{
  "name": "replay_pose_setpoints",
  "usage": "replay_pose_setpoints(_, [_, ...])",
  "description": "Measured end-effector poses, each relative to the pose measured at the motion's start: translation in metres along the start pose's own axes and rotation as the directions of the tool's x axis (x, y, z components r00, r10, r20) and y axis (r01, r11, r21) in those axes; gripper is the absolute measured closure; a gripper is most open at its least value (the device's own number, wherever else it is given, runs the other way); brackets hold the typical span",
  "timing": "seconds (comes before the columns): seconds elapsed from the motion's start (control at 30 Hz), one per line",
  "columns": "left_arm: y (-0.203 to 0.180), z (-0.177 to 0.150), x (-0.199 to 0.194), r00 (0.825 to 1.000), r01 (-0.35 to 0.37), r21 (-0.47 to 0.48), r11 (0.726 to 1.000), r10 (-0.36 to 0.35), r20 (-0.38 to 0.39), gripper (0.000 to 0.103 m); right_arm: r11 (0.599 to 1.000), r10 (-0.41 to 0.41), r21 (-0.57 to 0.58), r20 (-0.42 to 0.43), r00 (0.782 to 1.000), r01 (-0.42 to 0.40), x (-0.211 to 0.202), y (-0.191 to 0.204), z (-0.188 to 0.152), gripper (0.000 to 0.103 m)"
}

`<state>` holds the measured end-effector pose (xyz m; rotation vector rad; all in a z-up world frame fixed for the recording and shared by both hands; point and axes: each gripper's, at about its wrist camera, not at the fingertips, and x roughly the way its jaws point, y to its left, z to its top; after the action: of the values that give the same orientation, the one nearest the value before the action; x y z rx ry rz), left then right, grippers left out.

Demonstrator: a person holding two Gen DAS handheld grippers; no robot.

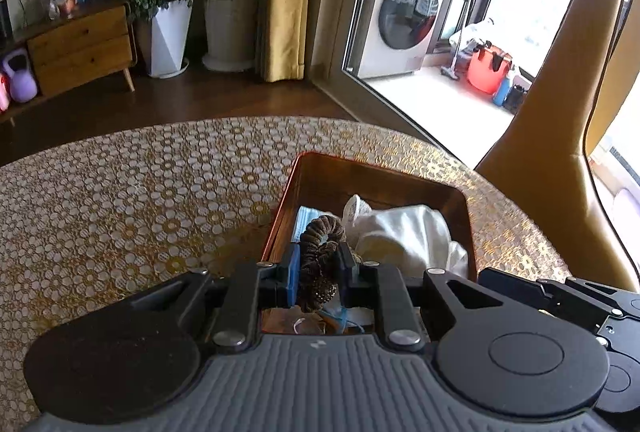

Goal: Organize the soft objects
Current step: 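Open both grippers to release the hair tie and swab bag into the red box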

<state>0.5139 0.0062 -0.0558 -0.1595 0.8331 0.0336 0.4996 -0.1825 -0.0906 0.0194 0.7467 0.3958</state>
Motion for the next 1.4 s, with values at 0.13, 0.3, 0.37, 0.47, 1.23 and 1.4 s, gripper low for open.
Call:
replay_pose_setpoints(0.13, [-0.001,-0.004,0.016,1.0,0.001,0.006,1.0,0.0,-0.028,0.085,1.0,-0.007,-0.019,-0.02,1.0,0.007,0.01,0.003,-0.006,0.067])
replay_pose_setpoints(0.3, [-0.005,-0.009,0.032,0.998,0.004,0.019,1.0,-0.003,-0.056,0.085,1.0,-0.004,-0.023,-0.033,0.999,0.003,0.016,-0.001,-0.011,0.067])
replay_pose_setpoints(0.37, [-0.005,-0.01,0.037,0.998,-0.005,0.025,1.0,0.007,-0.065,0.085,1.0,-0.001,-0.023,-0.042,0.999,0.0,0.019,-0.002,-0.012,0.067])
replay_pose_setpoints(0.47, [-0.004,-0.014,0.046,0.996,-0.01,0.027,1.0,0.012,-0.089,0.085,1.0,0.002,-0.02,-0.049,0.999,-0.003,0.022,-0.003,-0.014,0.067])
replay_pose_setpoints(1.23, [-0.005,-0.015,0.003,0.999,0.018,0.009,1.0,-0.017,-0.028,0.037,0.996,0.066,0.064,-0.005,0.998,-0.066,-0.023,-0.014,-0.011,0.054])
replay_pose_setpoints(1.4, [-0.006,-0.017,-0.025,1.0,0.012,0.019,1.0,-0.012,-0.01,0.037,0.994,0.084,0.063,0.009,0.996,-0.084,-0.05,-0.013,-0.014,0.052])
